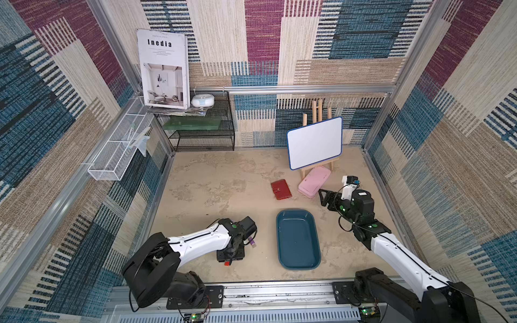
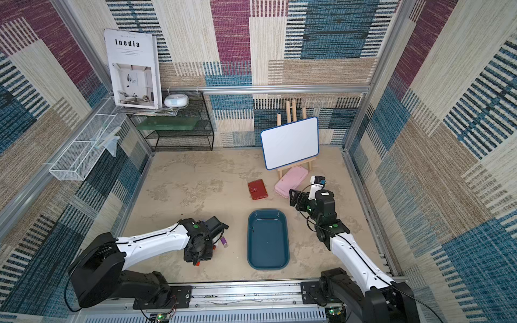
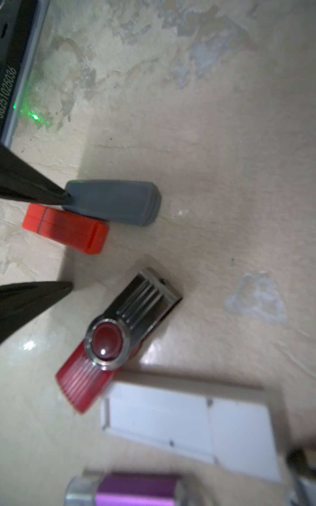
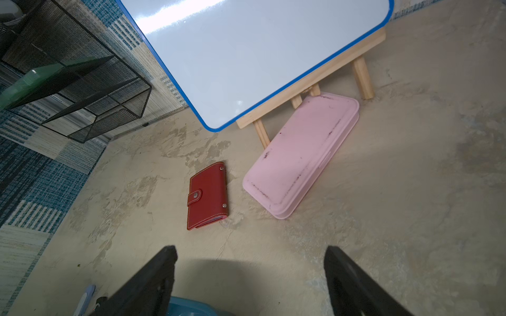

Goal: Put the usb flash drive into the storage box
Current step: Pick up the USB flash from the center of the board.

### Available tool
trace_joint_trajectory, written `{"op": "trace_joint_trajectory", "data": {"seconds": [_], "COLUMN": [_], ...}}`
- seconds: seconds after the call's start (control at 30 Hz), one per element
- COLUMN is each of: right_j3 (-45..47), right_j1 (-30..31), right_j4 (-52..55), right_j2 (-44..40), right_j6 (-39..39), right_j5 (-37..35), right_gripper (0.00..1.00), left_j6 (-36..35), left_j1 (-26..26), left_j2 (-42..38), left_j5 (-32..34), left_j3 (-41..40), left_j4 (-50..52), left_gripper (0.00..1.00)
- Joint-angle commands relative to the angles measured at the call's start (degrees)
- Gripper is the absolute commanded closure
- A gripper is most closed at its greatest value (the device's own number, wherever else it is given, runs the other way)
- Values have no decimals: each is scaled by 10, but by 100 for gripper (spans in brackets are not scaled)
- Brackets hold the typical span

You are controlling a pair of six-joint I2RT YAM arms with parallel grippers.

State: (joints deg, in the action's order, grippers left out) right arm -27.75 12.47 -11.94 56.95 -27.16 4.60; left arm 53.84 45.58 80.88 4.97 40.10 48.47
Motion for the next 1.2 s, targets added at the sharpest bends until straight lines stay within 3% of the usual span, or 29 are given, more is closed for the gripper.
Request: {"op": "trace_joint_trajectory", "data": {"seconds": [0.0, 0.23, 0.6, 1.17], "right_j3": [-6, -6, -7, -8], "right_j1": [0, 0, 1, 0], "right_j4": [0, 2, 4, 3], "right_j2": [0, 1, 2, 11], "right_j6": [0, 0, 1, -1], "right_j5": [-2, -3, -6, -6], "right_gripper": [11, 11, 11, 11], "left_j6": [11, 23, 33, 17], "left_j1": [10, 37, 38, 28], "left_j2": [8, 9, 34, 11], "left_j5": [-15, -6, 23, -3], "left_j3": [4, 18, 10, -35], "left_j4": [-25, -17, -7, -54], "left_gripper": [51, 51, 52, 72]}}
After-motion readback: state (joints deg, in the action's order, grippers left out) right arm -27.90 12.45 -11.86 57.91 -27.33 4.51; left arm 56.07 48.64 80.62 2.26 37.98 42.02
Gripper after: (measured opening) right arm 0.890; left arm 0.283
